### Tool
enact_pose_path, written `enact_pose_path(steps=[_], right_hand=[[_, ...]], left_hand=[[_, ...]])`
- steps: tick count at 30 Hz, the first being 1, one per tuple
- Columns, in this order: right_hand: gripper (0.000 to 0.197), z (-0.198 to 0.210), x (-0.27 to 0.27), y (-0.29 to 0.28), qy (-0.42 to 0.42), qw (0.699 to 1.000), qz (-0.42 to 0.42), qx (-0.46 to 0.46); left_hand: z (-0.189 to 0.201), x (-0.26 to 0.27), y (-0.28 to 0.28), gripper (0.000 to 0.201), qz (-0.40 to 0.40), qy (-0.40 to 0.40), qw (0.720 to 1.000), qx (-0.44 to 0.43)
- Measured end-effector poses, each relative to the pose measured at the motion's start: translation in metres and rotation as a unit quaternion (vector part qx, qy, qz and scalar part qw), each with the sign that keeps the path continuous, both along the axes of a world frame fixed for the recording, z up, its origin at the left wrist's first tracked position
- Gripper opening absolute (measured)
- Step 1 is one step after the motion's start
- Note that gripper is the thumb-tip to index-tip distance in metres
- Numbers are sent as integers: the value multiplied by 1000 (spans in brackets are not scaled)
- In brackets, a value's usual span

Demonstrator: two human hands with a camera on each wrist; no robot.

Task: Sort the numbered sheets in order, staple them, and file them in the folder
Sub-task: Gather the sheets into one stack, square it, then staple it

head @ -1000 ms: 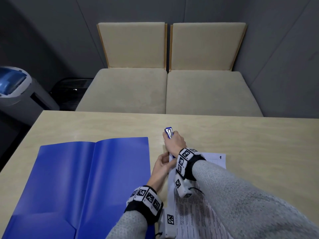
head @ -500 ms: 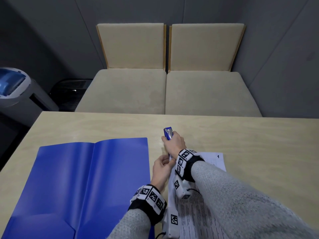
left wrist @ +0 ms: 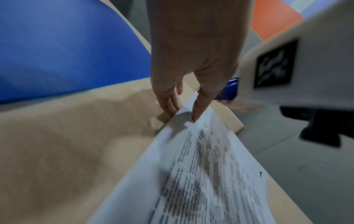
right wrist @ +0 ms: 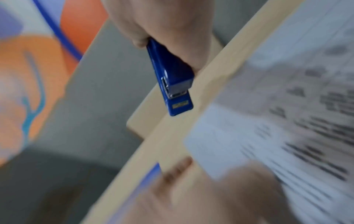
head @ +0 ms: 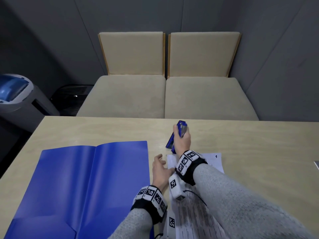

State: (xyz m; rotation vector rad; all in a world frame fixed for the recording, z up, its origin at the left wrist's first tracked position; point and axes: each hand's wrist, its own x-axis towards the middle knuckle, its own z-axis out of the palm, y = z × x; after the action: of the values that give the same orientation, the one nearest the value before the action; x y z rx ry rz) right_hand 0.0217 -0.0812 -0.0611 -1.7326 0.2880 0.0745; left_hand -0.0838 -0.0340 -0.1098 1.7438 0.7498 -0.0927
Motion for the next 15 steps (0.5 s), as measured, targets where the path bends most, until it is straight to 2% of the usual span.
enact_pose_path(steps=[3, 5, 7, 8, 9, 12, 15], right_hand=[[22, 23, 17, -33, 48, 980, -104, 166], [23, 24, 28, -75, 71, 974, -128, 171], [24, 17, 31, -124, 87, 989, -96, 67], [26, 12, 27, -149, 106, 992, -59, -28], [30, 10, 18, -172, 123, 983, -16, -135], [42, -6, -15, -228, 146, 901, 86, -399], [42, -24, -46, -257, 170, 825, 132, -522]], left_hand=[[3, -5, -6, 43, 38, 37, 998, -30], [5, -8, -7, 30, 40, 63, 996, -43], [9, -10, -7, 22, 9, 80, 996, -46], [10, -11, -7, 20, -5, 83, 995, -54], [10, -12, -8, 19, -16, 81, 995, -60], [6, -22, -16, 29, -32, 47, 996, -69], [-19, -32, -20, 63, -43, 12, 997, -55]])
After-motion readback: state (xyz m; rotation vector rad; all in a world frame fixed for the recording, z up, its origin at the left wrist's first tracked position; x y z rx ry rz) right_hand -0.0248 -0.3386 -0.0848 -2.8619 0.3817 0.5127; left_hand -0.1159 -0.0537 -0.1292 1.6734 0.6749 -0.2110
